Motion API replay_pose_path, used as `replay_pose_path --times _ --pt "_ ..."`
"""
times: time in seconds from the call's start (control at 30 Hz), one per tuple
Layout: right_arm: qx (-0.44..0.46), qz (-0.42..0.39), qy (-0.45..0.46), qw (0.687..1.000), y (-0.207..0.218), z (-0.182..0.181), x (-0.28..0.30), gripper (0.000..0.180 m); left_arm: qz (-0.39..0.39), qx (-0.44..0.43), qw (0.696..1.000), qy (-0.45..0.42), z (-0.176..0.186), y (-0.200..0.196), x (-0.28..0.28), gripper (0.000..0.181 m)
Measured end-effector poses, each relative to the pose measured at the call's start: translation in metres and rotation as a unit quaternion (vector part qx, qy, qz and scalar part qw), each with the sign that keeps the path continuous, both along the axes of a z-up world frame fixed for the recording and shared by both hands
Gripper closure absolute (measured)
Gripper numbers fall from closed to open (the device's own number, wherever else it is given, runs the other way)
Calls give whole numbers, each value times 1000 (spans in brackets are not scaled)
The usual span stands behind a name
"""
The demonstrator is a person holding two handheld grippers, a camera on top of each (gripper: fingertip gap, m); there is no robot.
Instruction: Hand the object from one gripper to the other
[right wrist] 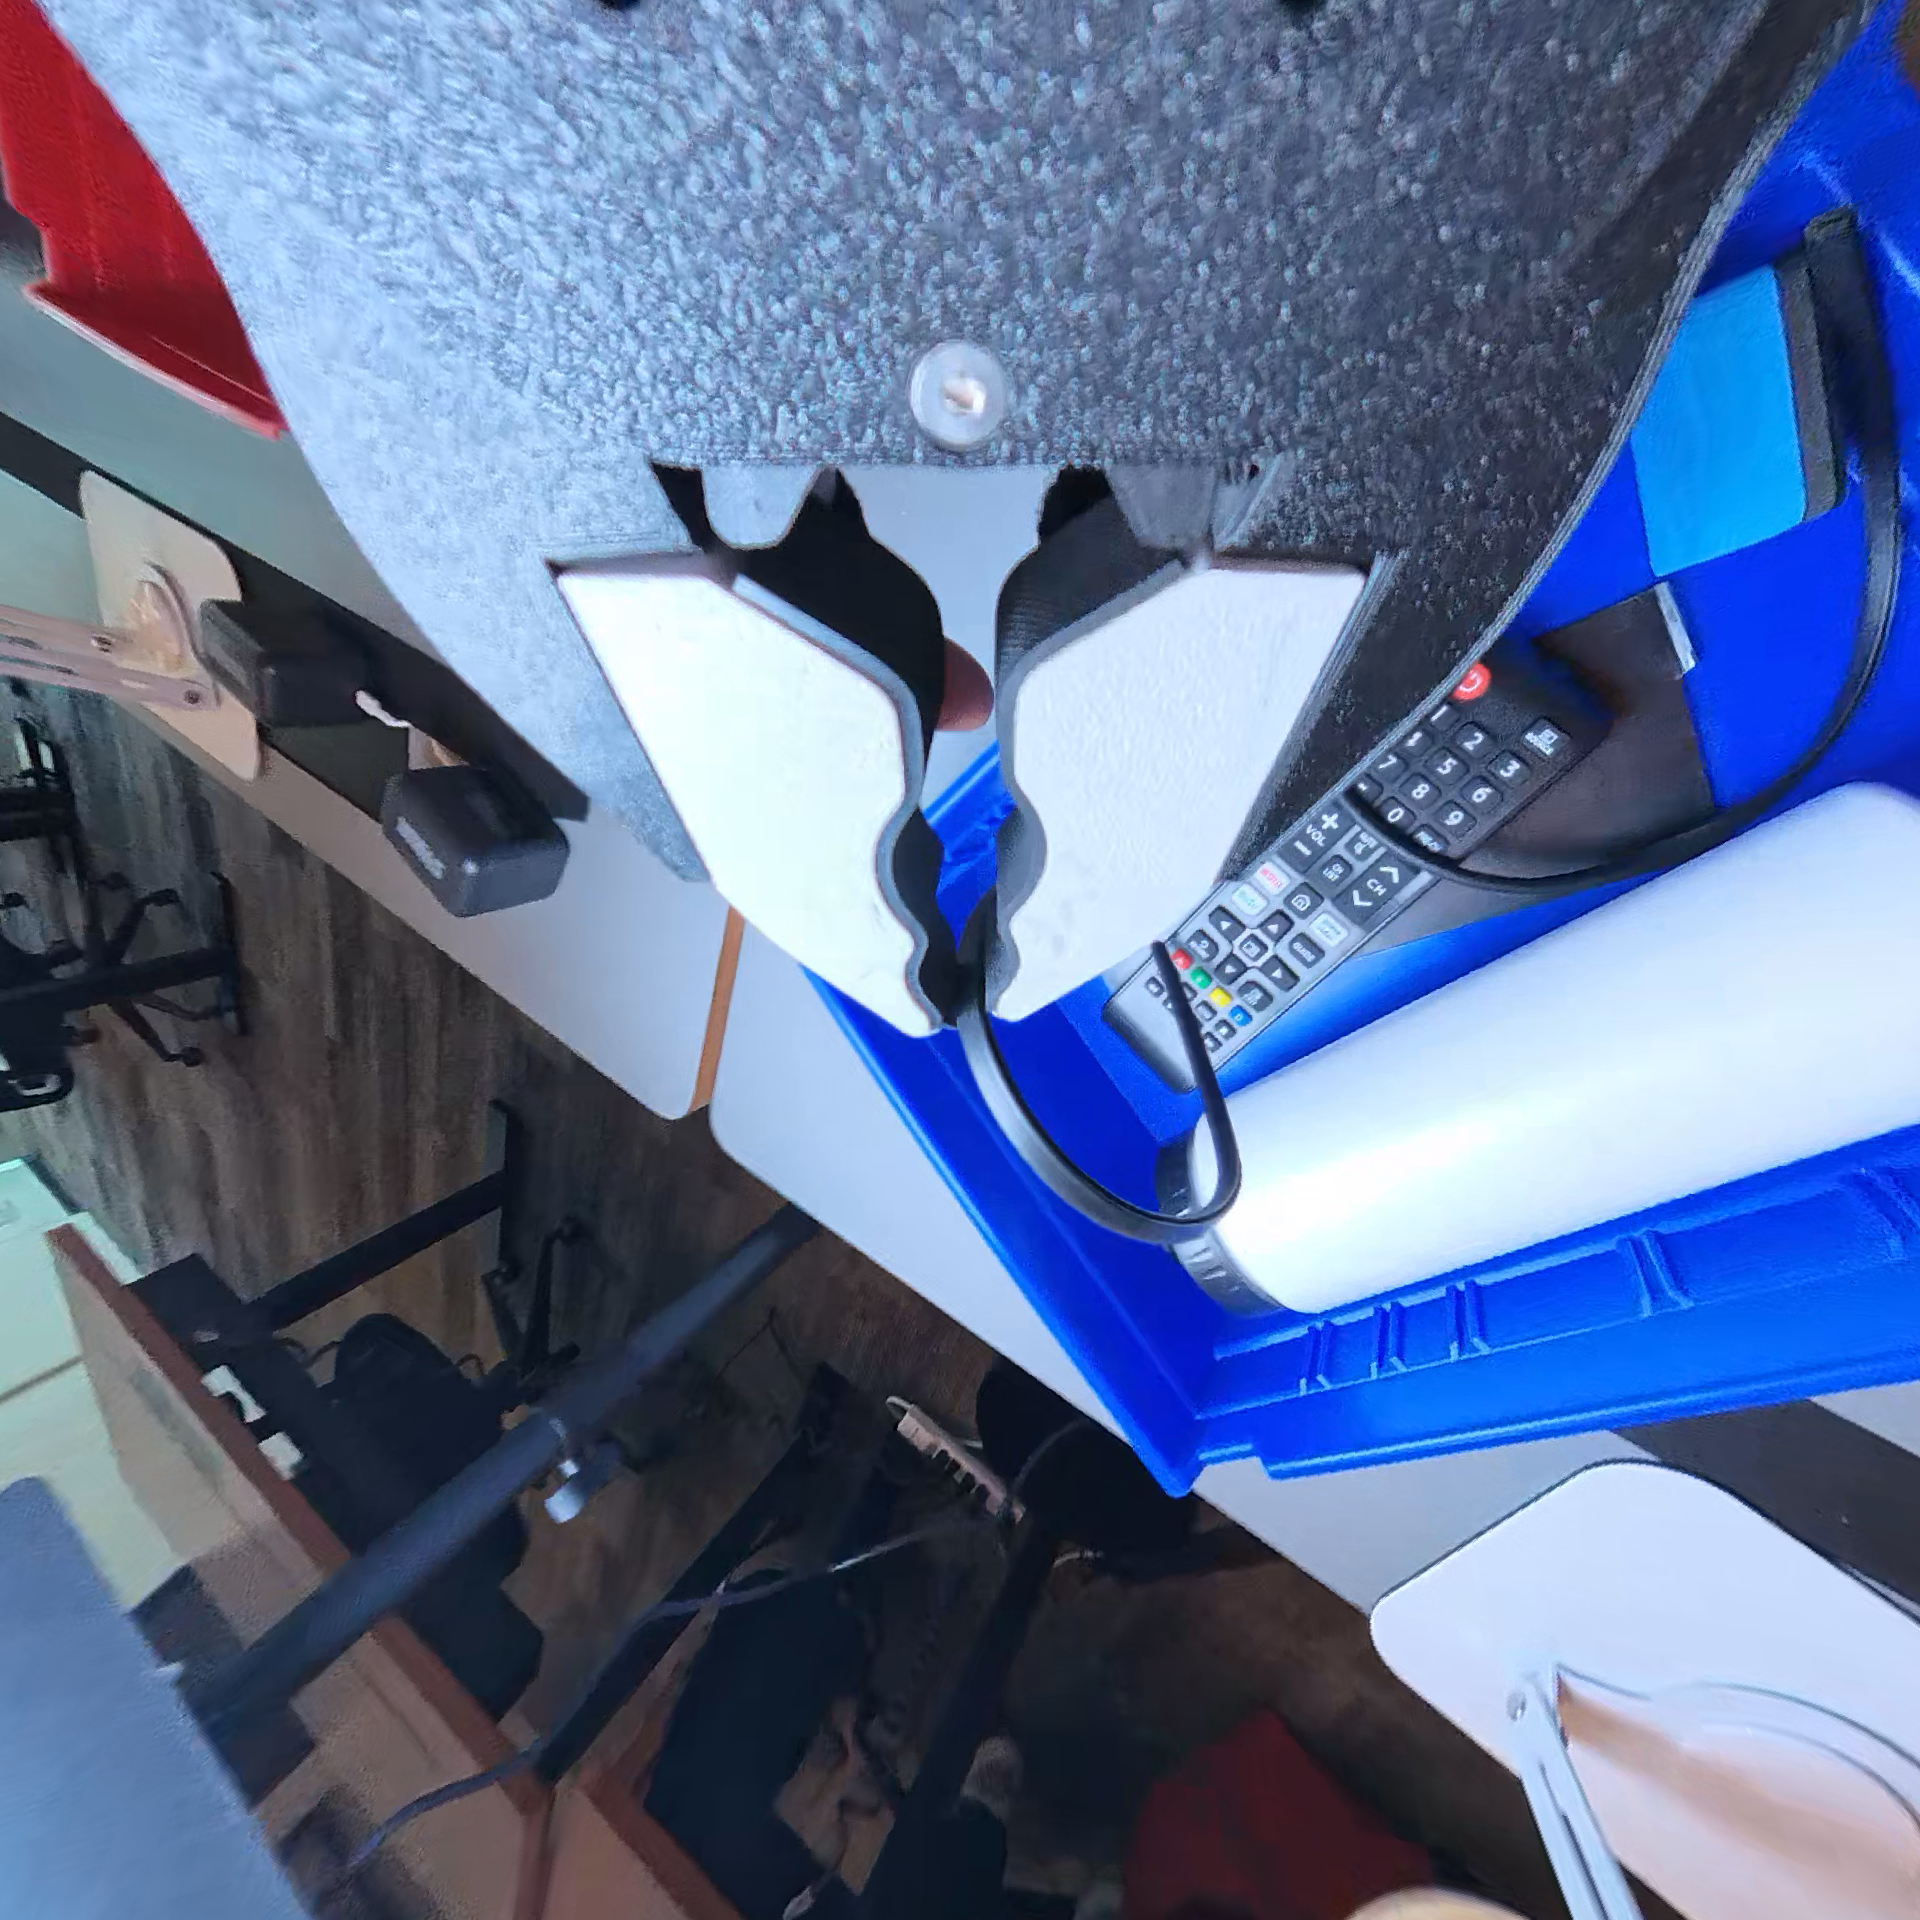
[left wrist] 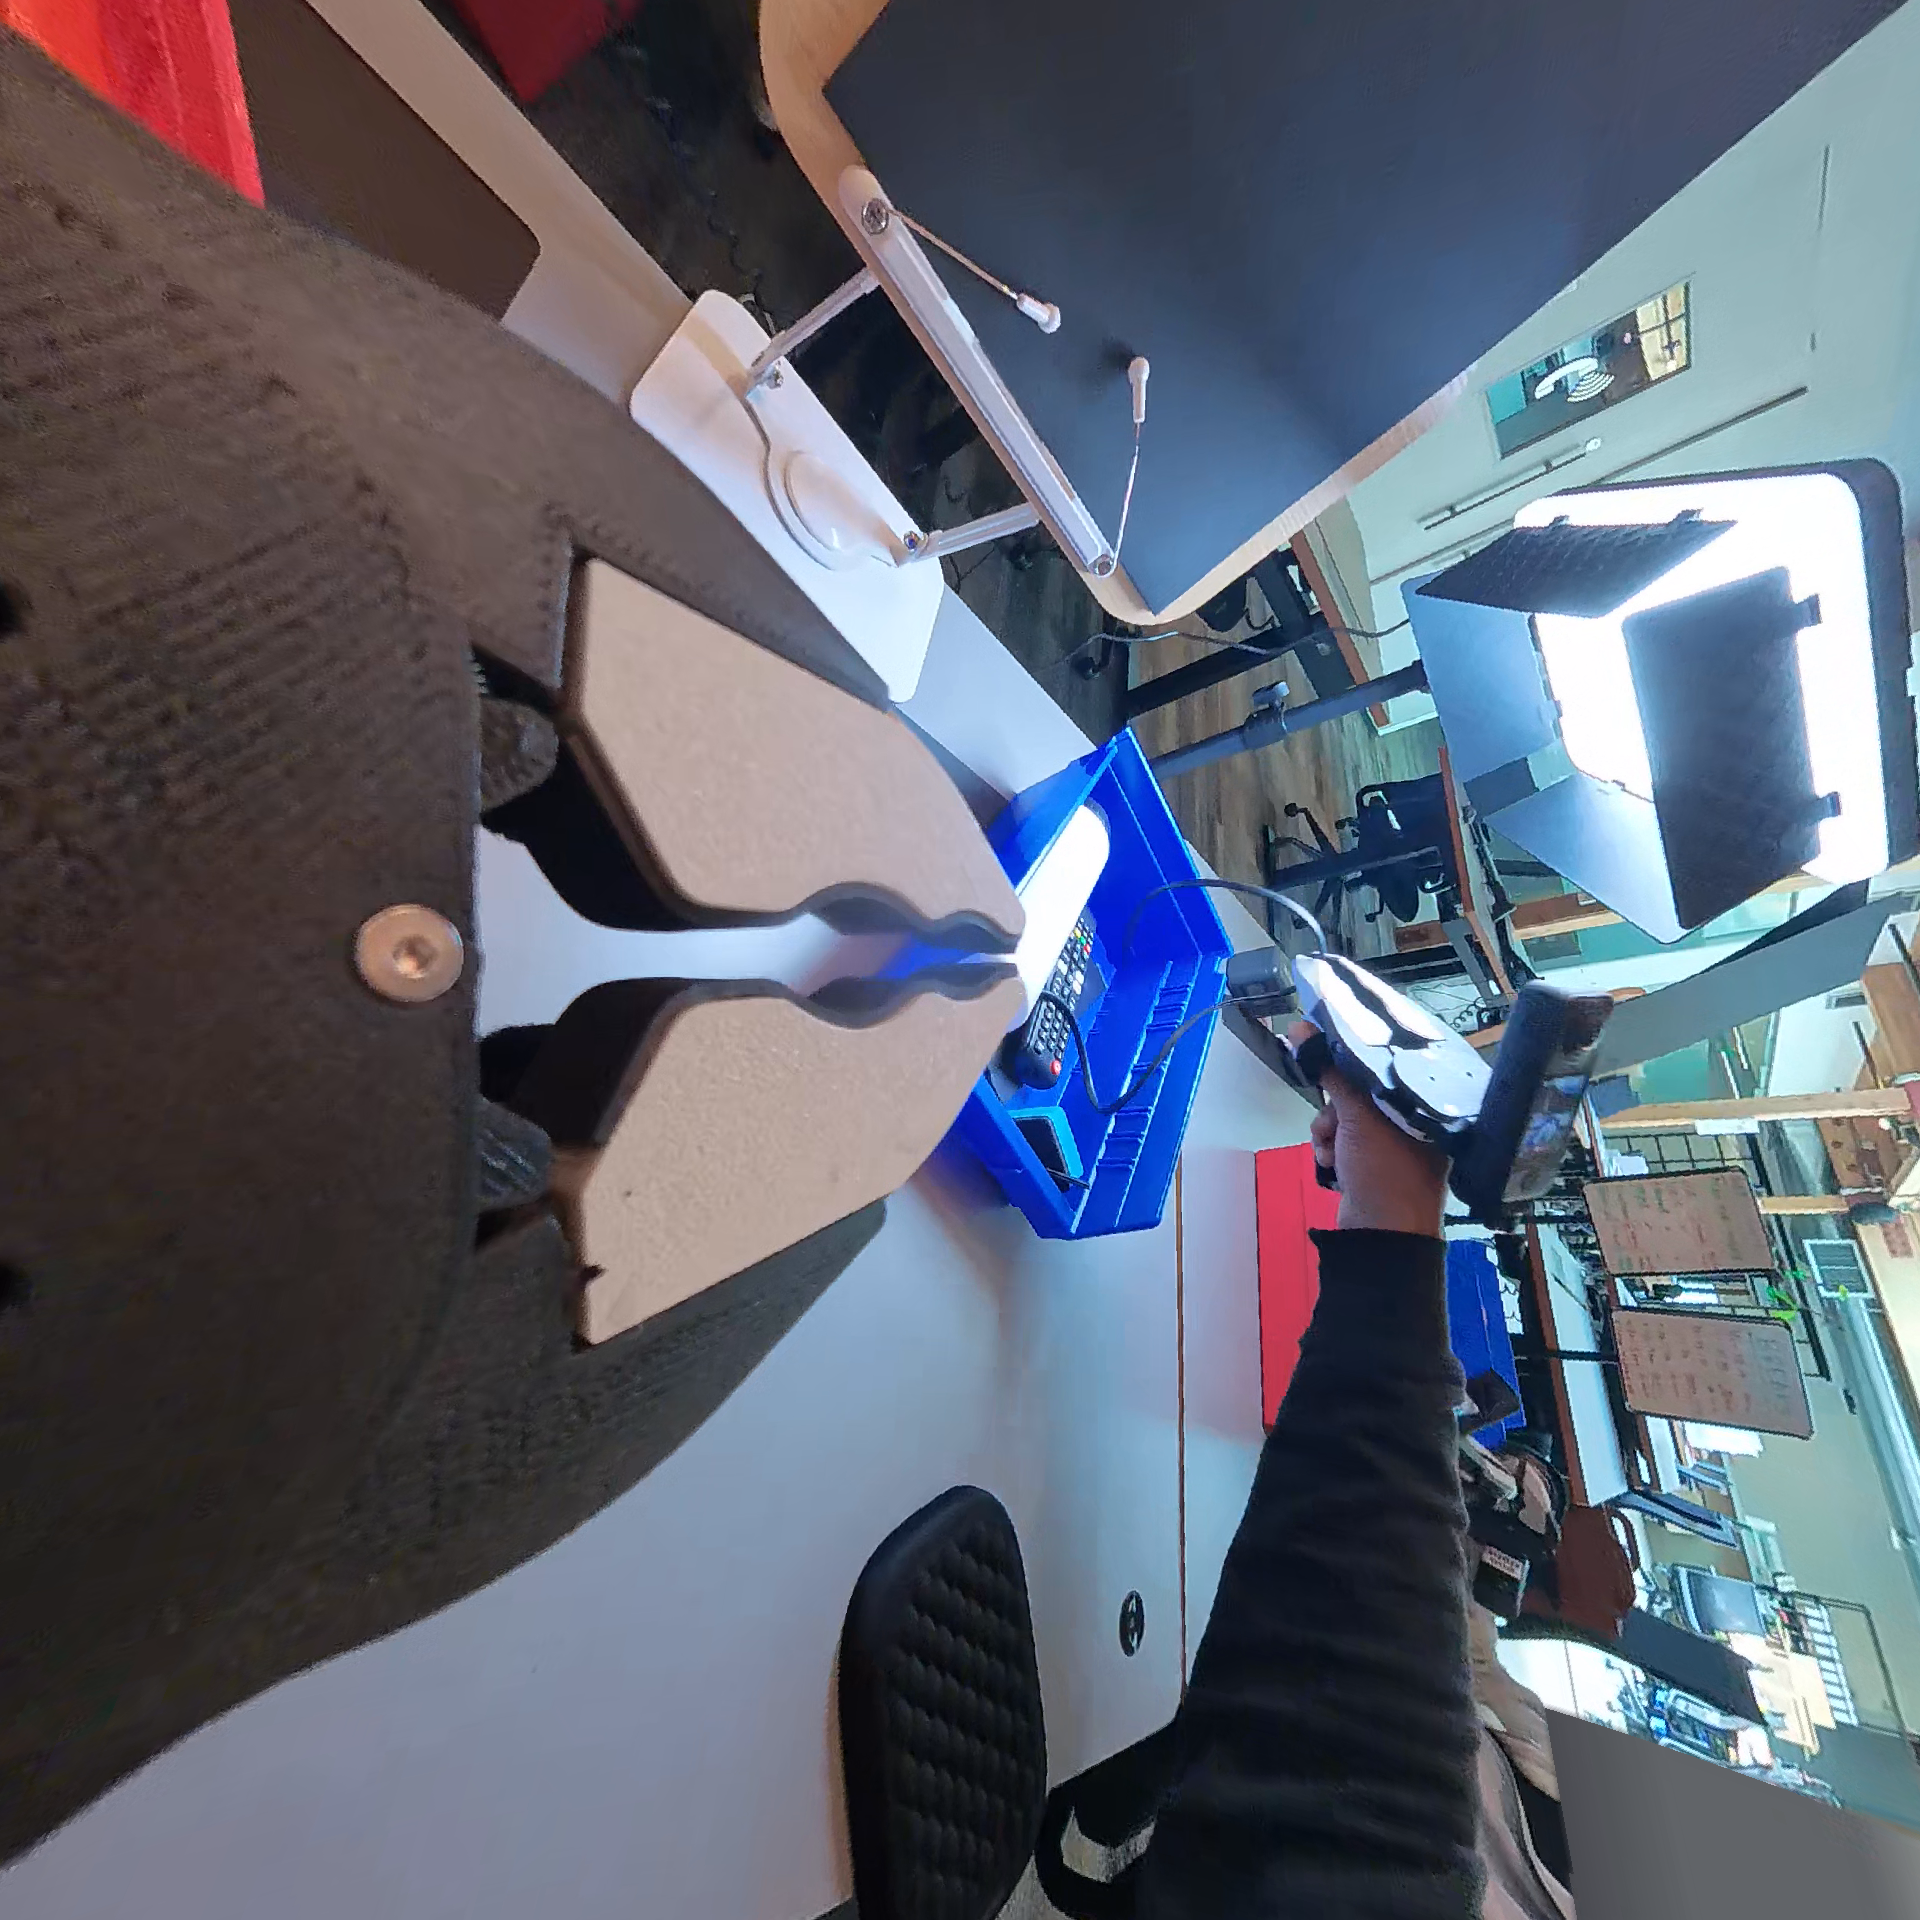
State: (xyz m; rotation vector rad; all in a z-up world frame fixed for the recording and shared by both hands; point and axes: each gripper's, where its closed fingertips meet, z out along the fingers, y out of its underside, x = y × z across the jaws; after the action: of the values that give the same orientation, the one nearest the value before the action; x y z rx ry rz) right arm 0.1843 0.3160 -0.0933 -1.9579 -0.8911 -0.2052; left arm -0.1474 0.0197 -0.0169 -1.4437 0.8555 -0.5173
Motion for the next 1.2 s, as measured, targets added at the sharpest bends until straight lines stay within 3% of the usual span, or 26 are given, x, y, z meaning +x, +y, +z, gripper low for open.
replay_pose_path --times 0.1,0.17,0.4,0.53,0.67,0.87,1.0,1.2 --pt "-31 0 -24 999 11 -22 -4 173 3 -8 1000 -13 -1 3 -7 180" --pt "-49 1 -17 999 14 -28 -6 157 7 -11 1000 -18 -2 6 -12 179" --pt "8 68 92 993 -8 13 -34 124 18 -14 998 -57 5 11 -29 172" --pt "69 121 188 972 -56 52 -63 126 22 -11 997 -74 11 10 -33 170" --pt "78 194 314 926 -134 69 -108 130 39 5 996 -75 20 7 -39 169" --pt "64 250 402 878 -228 33 -158 131 80 19 992 -96 28 11 -58 167" --pt "75 250 420 869 -243 -8 -166 132 130 16 987 -93 21 15 -83 163" --pt "67 280 416 862 -257 -41 -177 134 213 -33 976 -4 -14 10 -137 161"
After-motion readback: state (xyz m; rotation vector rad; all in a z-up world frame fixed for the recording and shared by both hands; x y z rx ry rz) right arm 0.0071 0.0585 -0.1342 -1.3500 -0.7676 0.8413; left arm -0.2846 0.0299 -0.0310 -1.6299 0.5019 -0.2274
